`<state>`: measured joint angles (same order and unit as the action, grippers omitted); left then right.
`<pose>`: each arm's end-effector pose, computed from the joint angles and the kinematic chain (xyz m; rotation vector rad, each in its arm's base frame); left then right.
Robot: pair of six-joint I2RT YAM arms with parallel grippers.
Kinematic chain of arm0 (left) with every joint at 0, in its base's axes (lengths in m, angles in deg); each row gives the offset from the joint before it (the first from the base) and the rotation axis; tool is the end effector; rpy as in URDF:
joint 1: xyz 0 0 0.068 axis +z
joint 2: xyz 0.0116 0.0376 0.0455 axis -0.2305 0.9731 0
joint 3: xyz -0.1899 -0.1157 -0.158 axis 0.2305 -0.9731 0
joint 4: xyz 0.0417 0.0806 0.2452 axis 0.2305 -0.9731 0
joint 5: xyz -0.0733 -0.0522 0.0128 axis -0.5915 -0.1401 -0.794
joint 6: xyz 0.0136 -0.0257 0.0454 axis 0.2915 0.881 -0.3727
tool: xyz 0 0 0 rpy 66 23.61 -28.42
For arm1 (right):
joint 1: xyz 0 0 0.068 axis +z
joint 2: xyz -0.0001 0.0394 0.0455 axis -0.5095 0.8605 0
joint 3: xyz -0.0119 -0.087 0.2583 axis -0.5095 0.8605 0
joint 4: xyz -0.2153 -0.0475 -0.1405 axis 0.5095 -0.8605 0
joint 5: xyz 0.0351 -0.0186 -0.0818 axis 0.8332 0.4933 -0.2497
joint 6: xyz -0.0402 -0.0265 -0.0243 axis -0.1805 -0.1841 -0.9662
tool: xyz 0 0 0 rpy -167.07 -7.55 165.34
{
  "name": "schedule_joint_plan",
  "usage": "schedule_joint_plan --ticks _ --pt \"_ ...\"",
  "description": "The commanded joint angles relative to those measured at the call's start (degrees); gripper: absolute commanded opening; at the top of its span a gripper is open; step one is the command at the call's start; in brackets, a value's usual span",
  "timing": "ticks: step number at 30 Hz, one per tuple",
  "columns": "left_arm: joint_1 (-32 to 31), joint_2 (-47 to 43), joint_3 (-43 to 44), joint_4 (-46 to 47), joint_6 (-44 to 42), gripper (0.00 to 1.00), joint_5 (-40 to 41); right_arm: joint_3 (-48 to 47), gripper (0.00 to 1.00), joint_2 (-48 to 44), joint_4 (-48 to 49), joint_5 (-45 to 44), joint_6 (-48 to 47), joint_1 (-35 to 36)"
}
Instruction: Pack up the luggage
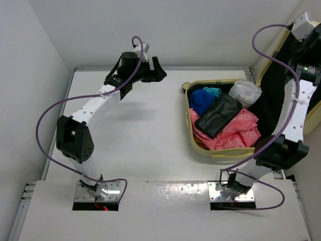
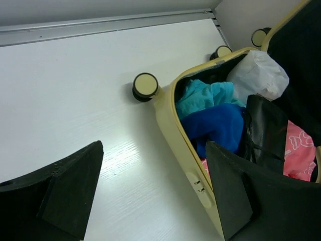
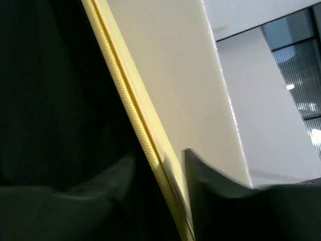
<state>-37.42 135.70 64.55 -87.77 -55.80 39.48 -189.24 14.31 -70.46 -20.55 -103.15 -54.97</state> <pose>0.3769 -0.1771 0.3669 0.0849 1.9336 -0.8334 0.3206 -0.1610 0.4987 -0.1471 1.7653 -1.4236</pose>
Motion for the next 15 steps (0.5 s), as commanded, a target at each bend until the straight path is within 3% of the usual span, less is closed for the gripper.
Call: schedule_joint_plan --ticks 1,2,4,8,15 --pt "2.73 -1.55 0.51 1.73 1.02 0.87 -1.18 -4.84 0.33 1.22 -1.59 1.86 0.93 -0.27" --pt "4.22 -1.55 1.03 1.73 1.02 0.87 0.22 -6.32 0.16 1.66 -3.0 2.21 1.54 -0.18" --pt "6.33 -1.55 1.74 1.73 1.02 0.87 0.23 -6.69 0.0 1.14 -3.62 3.17 2.86 -0.1" --pt "11.6 -2.07 2.27 1.2 1.72 0.87 0.23 -4.67 0.0 -5.17 -9.06 9.04 7.78 2.71" --pt "13.9 -2.08 0.34 0.06 2.86 0.87 -0.39 8.5 0.0 -19.51 -18.29 10.3 14.1 27.2"
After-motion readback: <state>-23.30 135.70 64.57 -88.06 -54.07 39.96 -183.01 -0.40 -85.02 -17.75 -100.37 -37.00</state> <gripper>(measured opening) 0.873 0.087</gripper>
